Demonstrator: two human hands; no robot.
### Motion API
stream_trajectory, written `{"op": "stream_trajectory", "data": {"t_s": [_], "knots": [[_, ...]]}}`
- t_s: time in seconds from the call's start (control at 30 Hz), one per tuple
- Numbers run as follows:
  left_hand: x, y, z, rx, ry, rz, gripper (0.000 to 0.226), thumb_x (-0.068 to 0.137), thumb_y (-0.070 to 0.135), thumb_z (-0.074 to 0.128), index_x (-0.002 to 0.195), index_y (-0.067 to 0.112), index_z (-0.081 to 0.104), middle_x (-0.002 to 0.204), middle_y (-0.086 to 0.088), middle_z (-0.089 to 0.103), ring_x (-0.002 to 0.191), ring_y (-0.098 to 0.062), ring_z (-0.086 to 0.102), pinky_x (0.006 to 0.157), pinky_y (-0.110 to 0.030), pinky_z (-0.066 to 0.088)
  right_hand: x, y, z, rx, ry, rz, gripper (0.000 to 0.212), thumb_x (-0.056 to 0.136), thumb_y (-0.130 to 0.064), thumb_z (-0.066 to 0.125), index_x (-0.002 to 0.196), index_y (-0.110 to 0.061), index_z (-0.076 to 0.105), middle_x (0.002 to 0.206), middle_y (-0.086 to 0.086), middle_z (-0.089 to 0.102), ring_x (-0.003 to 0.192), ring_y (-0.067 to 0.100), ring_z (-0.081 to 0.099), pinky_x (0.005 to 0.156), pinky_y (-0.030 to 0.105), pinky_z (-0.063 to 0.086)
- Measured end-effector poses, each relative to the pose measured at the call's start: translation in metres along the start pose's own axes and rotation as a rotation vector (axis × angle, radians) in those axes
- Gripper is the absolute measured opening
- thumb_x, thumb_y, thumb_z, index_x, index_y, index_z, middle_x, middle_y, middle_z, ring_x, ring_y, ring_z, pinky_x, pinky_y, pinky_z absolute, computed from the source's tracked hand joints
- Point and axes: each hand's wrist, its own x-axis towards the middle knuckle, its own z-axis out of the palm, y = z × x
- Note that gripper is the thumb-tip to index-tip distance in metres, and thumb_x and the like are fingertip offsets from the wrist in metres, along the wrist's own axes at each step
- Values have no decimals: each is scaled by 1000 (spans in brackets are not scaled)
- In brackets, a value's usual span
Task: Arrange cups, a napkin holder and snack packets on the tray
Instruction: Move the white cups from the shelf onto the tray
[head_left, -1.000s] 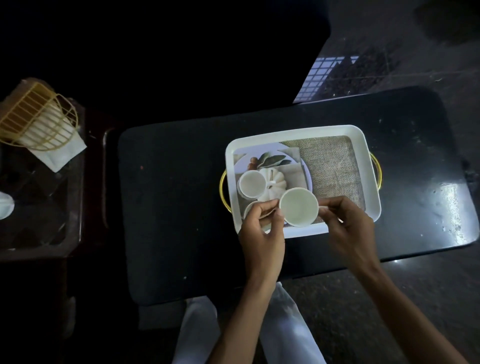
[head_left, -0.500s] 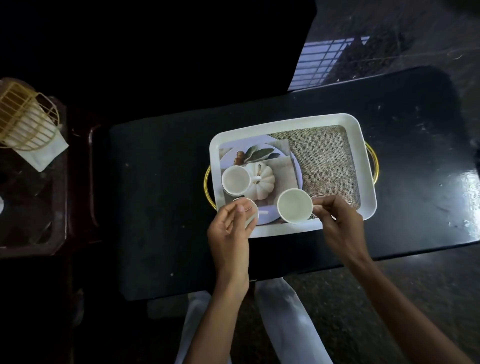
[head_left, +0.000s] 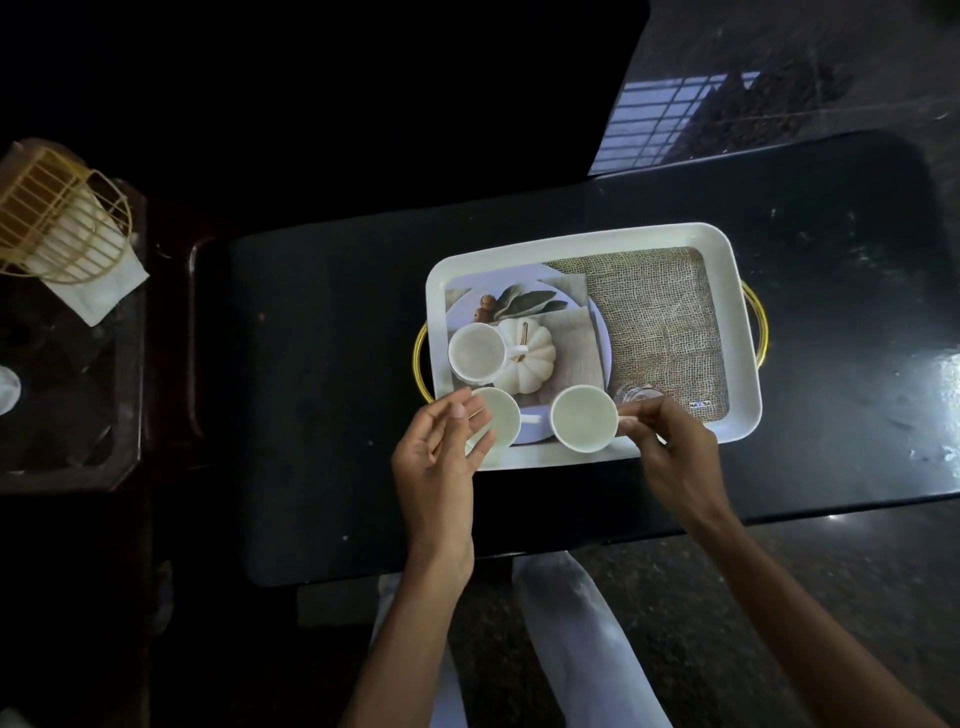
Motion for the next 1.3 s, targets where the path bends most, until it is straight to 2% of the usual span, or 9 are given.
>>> {"op": "stream_trajectory", "data": {"t_s": [0.17,0.33,0.5,0.6,0.73,0.87,1.03,1.17,1.3], "knots": [[-3,-2,-4,-5,-4,-5,17,102,18,56,103,16,73,105,-3,79,104,-17,75,85,-30,62,2,4,1,-15,-6,9,8,88,-1,68,89,-9,69,89,-15,73,83,-10,65,70,0,43],[-2,-4,-8,-10,0,-5,17,102,18,56,105,14,73,105,-4,79,104,-18,75,84,-30,62,4,2,-1,-73,-45,-2,6,90,-3,68,93,-8,68,91,-10,73,83,-10,65,70,1,44],[2,-1,-16,-8,-20,15,20,102,18,57,113,9,70,107,-2,79,105,-18,74,86,-30,62,-1,-18,-10,-122,-31,-56,21,89,-4,69,109,-9,69,105,-4,72,96,8,66,80,7,47],[6,5,-24,-33,-29,26,19,102,20,57,111,11,71,106,-2,79,106,-18,75,88,-31,61,-5,-38,-13,-102,1,-92,24,90,0,66,113,-8,68,107,-3,71,99,9,66,82,1,46],[14,16,-40,-80,-30,37,19,103,21,55,111,15,72,109,-5,79,107,-18,74,88,-31,61,-8,-69,-2,-66,6,-122,24,91,0,65,113,-9,68,106,-2,71,96,-5,65,80,1,45],[24,30,-67,-104,-12,50,27,104,26,53,120,11,69,113,-6,77,109,-19,73,90,-33,61,-10,-101,29,-37,-24,-171,24,91,0,66,114,-6,67,109,-3,71,97,-12,64,79,0,46],[42,57,-119,-109,43,86,30,105,29,51,122,11,68,117,-5,76,112,-18,72,93,-34,60,-14,-146,96,22,-106,-200,19,92,-8,67,110,-14,68,108,-10,71,100,-6,65,78,2,47],[56,81,-170,-63,97,154,27,106,29,48,119,19,69,120,-3,75,114,-12,70,94,-30,58,-21,-179,158,16,-175,-217,19,92,-9,68,111,-12,68,106,-5,71,96,0,67,78,4,48],[74,103,-226,-2,174,223,26,106,27,46,117,20,69,121,-2,73,114,-10,69,94,-30,57,-34,-211,217,1,-258,-220,21,91,-16,69,112,-19,66,103,-12,70,89,-19,62,75,-2,43]]}}
